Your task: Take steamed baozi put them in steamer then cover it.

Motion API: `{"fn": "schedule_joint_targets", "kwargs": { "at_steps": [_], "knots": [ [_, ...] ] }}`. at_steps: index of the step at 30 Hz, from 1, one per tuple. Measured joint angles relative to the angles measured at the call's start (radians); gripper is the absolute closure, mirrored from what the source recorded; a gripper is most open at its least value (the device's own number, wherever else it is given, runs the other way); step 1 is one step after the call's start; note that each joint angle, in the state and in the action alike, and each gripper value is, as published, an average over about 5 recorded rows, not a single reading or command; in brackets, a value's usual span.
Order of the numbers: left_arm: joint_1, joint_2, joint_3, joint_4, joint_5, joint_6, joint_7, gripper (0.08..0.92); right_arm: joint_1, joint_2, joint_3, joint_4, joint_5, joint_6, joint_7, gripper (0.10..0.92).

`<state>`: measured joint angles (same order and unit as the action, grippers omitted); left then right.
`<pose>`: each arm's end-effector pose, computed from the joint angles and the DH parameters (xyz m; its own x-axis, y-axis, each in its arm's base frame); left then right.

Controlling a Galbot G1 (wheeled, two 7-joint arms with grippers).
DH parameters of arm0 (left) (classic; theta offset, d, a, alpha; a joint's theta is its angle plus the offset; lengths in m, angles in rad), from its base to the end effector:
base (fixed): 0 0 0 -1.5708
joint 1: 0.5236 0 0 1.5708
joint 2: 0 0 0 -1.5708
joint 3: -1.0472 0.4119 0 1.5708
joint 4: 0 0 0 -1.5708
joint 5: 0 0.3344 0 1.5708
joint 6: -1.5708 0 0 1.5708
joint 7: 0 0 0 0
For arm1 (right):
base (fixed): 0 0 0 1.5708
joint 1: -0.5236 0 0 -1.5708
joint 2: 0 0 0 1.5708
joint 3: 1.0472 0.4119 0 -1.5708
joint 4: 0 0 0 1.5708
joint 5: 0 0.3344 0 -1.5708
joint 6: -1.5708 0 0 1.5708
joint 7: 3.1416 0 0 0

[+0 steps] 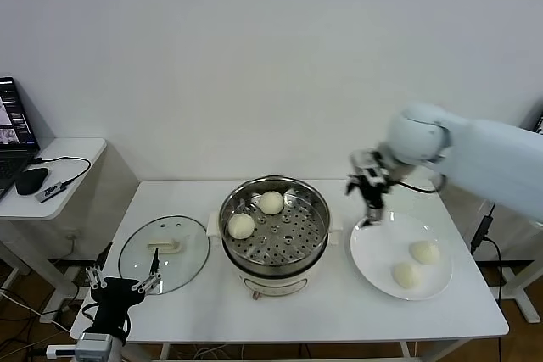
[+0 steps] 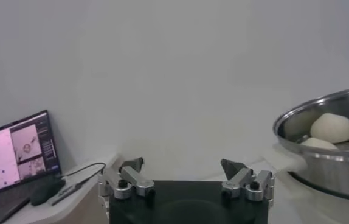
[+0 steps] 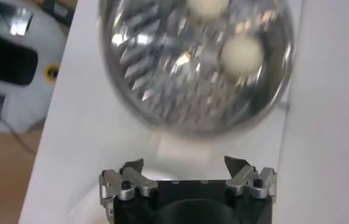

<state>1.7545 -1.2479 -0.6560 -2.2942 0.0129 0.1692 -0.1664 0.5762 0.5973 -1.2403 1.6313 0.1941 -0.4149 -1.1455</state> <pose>0.0783 0.0918 -0.2908 -0.9918 -0.0973 0.0828 -0.0618 0.9326 0.3557 0.4938 -0.1396 -0.0381 -0.1898 -0.1369 0.9722 -0.9585 -0.1886 -0.2137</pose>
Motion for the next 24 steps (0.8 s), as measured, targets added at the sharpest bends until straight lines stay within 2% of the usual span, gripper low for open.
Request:
{"fn": "schedule_joint_targets", "kwargs": {
  "at_steps": [5,11,24],
  "knots": [
    [0.005,-0.005,0.008,0.003,0.007,0.000,0.000,0.177,-0.148,-0.125,0.095,0.011,-0.104,0.057,-0.008,0.203],
    [0.013,-0.006,0.008,0.006,0.014,0.002,0.000,0.177,-0.395,-0.203,0.270,-0.001,-0.207,0.101,0.001,0.203],
    [0.027,-0.014,-0.002,0.000,0.020,0.005,0.001,0.177,-0.713,-0.192,0.494,-0.089,-0.325,0.136,0.052,0.203]
  ]
}}
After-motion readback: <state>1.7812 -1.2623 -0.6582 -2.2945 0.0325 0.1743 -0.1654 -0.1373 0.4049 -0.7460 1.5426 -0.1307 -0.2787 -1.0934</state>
